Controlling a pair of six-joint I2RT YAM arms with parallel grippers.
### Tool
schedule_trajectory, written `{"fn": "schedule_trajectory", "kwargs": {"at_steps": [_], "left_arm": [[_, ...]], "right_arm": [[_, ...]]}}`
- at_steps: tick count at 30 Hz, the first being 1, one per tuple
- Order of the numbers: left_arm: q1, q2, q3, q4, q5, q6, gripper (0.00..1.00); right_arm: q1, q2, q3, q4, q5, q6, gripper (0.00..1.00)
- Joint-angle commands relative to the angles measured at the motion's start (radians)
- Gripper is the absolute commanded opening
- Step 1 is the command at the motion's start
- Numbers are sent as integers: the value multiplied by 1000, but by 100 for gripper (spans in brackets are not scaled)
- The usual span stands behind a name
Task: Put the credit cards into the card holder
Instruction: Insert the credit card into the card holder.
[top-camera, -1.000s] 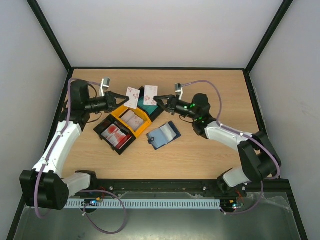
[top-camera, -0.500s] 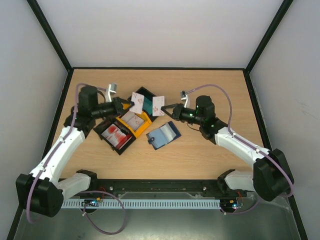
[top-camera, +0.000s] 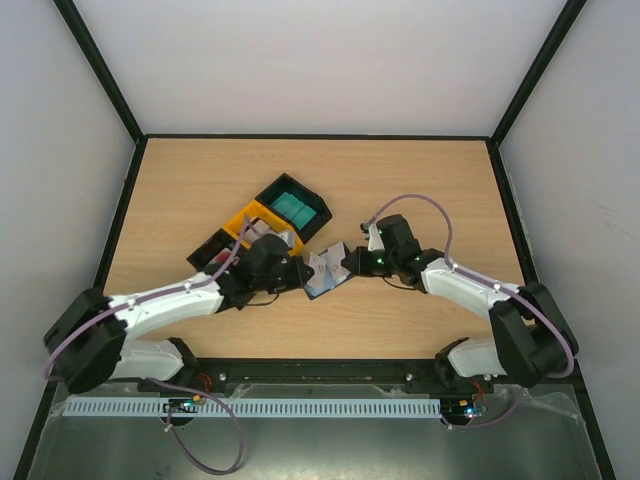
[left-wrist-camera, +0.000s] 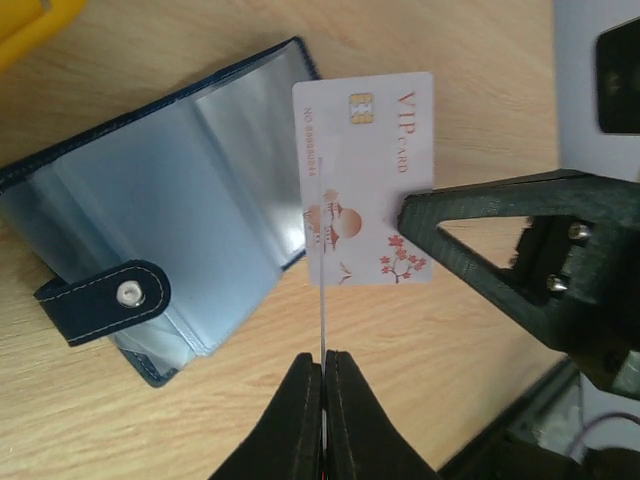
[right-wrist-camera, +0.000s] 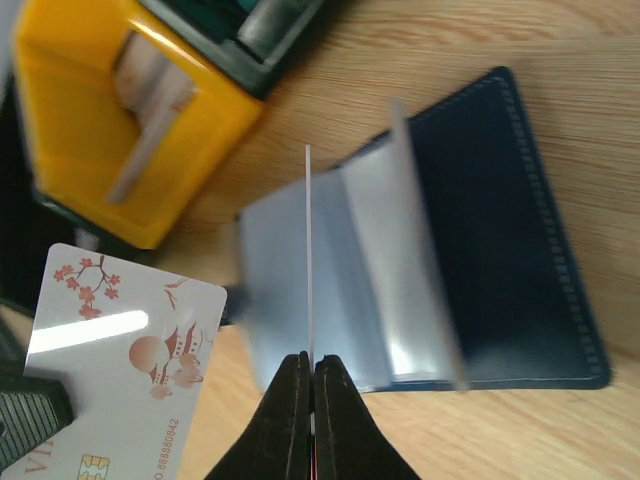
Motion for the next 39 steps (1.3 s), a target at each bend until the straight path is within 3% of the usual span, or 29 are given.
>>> {"fn": "schedule_trajectory", "kwargs": {"at_steps": [1, 10, 20, 32, 39], "left_arm": [[-65, 112, 35, 73, -185, -54, 2], [-97, 125, 4, 27, -398, -35, 2], [-70, 92, -63, -89, -371, -52, 2], [-60, 82, -130, -92, -363, -64, 2], [-40, 94, -99, -116, -358, -3, 2]], "right_arm": [[0, 56, -12, 10, 110, -124, 2], [-7, 200, 38, 87, 62, -195, 2], [-6, 243, 26, 119, -29, -95, 2], [39, 108, -172, 154, 87, 156, 2], [50, 5, -69, 69, 157, 97, 2]]}}
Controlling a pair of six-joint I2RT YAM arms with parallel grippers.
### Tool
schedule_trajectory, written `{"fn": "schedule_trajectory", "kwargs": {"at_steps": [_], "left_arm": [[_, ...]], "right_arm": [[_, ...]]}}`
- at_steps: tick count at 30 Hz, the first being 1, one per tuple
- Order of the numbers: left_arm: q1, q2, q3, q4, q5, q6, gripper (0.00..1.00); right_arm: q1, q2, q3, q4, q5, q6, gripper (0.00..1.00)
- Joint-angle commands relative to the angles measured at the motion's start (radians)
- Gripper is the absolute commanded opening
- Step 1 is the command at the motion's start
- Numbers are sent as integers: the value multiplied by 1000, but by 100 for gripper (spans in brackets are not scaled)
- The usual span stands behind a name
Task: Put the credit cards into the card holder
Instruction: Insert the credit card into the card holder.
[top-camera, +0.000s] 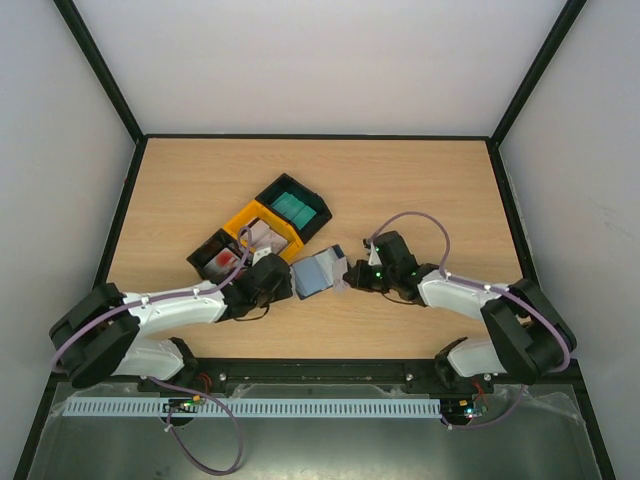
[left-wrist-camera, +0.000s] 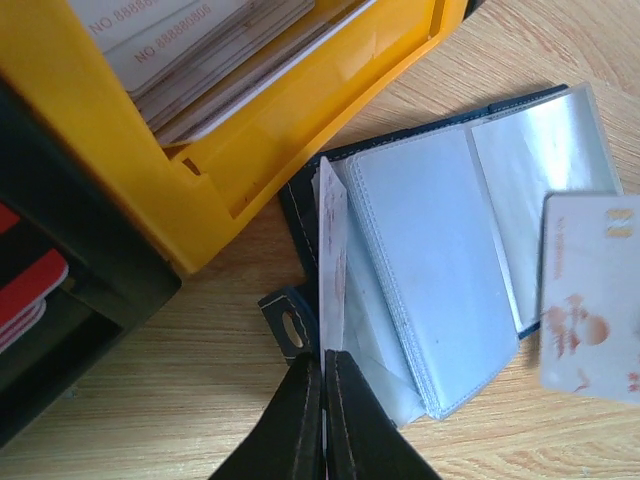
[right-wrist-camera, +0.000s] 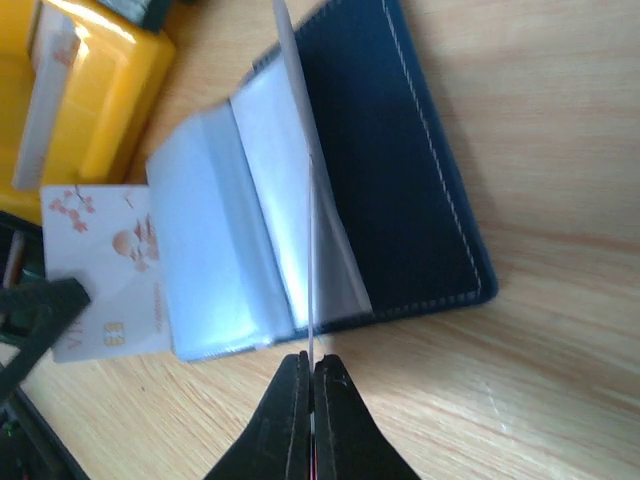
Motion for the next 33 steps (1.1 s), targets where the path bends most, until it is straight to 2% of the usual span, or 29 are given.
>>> {"fn": "schedule_trajectory", "kwargs": {"at_steps": [1, 9, 14, 19, 27, 33], "left_arm": [[21, 19, 13, -53, 3, 47, 2], [46, 20, 10, -79, 21, 68, 2], [49, 23, 2, -78, 33, 67, 2], [51, 33, 2, -76, 47, 85, 2], [55, 36, -11, -61, 44, 85, 2], [56, 30, -19, -54, 47, 82, 2]], "right_arm": [[-4, -46, 112, -86, 91, -61, 2], [-31, 153, 290, -107, -102, -237, 2], [-38, 232, 307, -131, -101, -274, 2], [-47, 282, 283, -124, -125, -247, 2], [-47, 310, 174, 70, -275, -129, 2], [-47, 312, 110, 161, -318, -21, 2]]}}
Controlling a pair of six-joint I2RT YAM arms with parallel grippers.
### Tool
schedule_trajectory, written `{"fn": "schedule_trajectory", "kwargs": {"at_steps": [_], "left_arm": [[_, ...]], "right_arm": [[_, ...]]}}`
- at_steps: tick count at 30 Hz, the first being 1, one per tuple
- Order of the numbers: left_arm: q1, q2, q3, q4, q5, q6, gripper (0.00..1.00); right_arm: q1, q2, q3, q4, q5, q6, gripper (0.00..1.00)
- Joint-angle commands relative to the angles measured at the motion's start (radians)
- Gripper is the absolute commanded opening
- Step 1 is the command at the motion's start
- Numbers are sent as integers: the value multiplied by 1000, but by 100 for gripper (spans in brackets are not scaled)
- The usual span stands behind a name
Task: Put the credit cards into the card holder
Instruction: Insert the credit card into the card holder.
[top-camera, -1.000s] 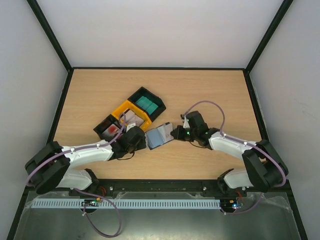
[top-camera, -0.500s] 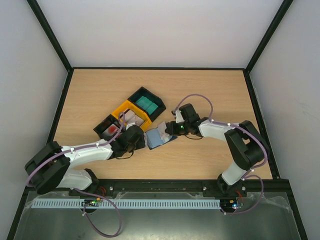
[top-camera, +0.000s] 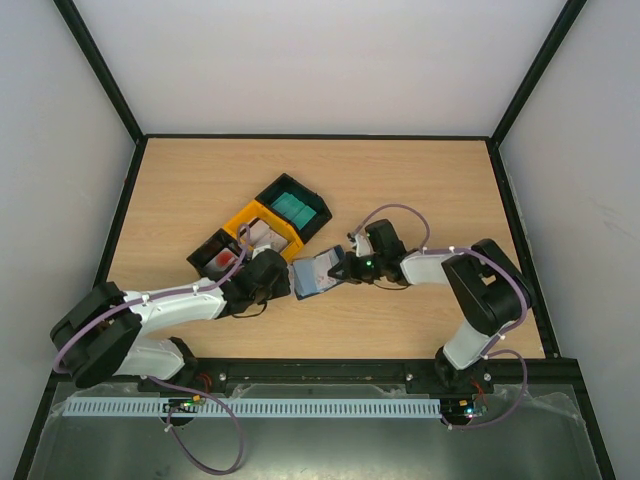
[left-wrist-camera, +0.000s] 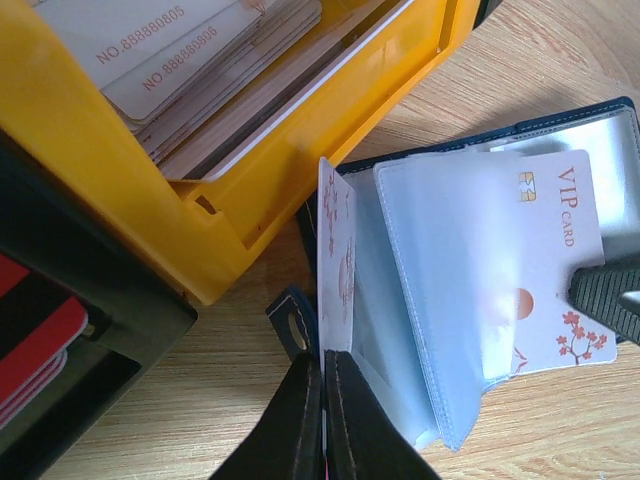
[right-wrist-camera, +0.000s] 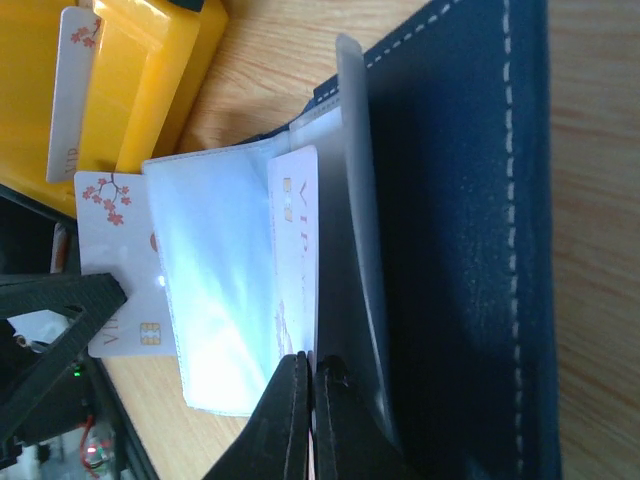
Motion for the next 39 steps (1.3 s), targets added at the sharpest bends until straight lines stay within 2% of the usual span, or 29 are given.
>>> {"fn": "schedule_trajectory", "kwargs": {"at_steps": [1, 6, 14, 17, 24, 34, 37, 39], "left_arm": [[7, 17, -26, -55, 5, 11, 2], [7, 16, -29, -55, 5, 11, 2], [6, 23, -26, -56, 8, 21, 2], [6, 24, -23, -56, 11, 26, 2], [7, 30, -21, -54, 16, 26, 2], [7, 34, -27, -57, 17, 27, 2], [7, 30, -26, -59, 17, 28, 2], [7, 24, -27, -63, 16, 30, 2]], "right_arm": [[9, 13, -62, 80, -58, 109, 2], [9, 1, -82, 116, -27, 145, 2], [9, 39, -7, 42, 11, 23, 2], [9, 57, -6, 76, 6, -2, 2], [32, 82, -56, 173, -35, 51, 3], [86, 97, -95, 297, -62, 167, 9], [89, 87, -90, 277, -21, 170, 13], [89, 73, -85, 254, 12, 170, 20]]}}
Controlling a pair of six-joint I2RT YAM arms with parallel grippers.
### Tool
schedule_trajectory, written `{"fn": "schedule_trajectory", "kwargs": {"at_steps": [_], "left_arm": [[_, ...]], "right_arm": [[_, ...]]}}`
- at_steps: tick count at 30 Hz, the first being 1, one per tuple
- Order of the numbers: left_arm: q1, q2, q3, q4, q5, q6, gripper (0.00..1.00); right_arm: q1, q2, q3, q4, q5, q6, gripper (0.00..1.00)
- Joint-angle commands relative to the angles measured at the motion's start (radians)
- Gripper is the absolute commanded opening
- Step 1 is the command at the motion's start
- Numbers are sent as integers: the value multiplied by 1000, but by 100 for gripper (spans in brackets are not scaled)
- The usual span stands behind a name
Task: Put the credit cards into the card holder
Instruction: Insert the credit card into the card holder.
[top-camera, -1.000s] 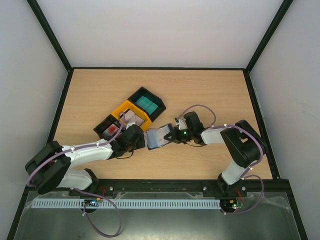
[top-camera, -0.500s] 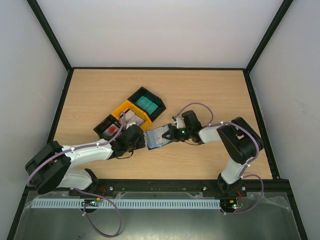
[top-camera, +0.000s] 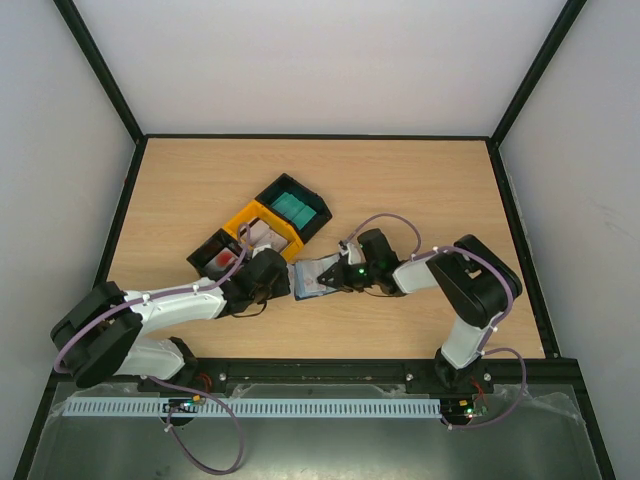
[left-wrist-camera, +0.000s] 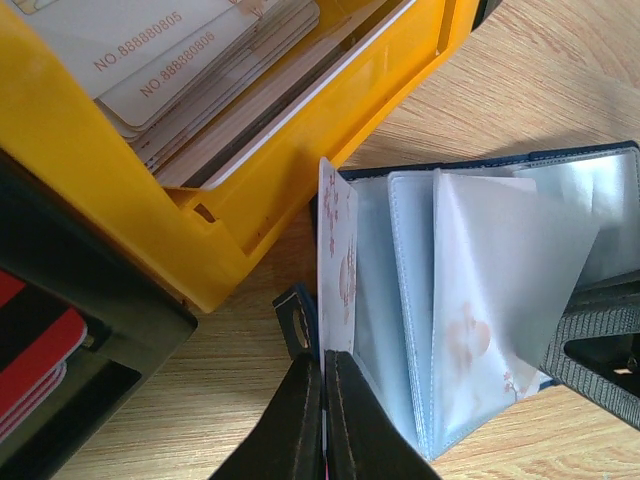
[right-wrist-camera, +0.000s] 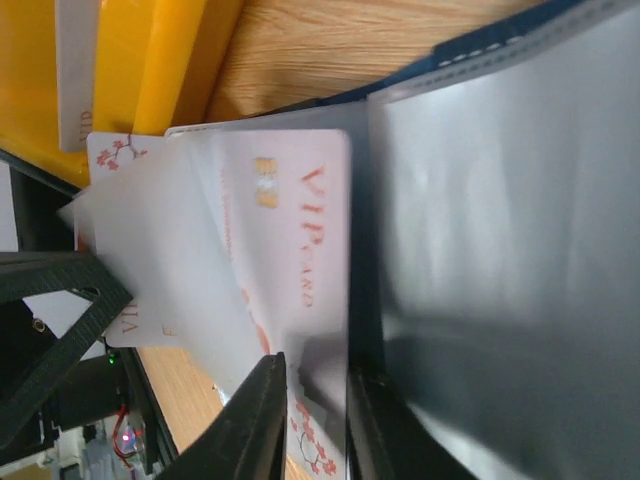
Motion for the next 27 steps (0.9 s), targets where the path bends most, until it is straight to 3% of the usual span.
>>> {"fn": "schedule_trajectory", "kwargs": {"at_steps": [1, 6, 10, 19, 27], "left_arm": [[5, 18, -25, -72, 9, 16, 3], [5, 9, -20, -83, 8, 27, 2], [5, 13, -19, -82, 10, 31, 2], [5, 24, -22, -70, 28, 44, 2], [6, 39, -26, -43, 59, 52, 2]], "right_arm": [[20, -22, -1, -38, 80, 5, 23], [33, -93, 19, -148, 202, -15, 45], [58, -119, 21, -188, 248, -11, 53], [132, -112, 83, -291, 350, -48, 52], [191, -80, 173, -382, 394, -118, 36]]}}
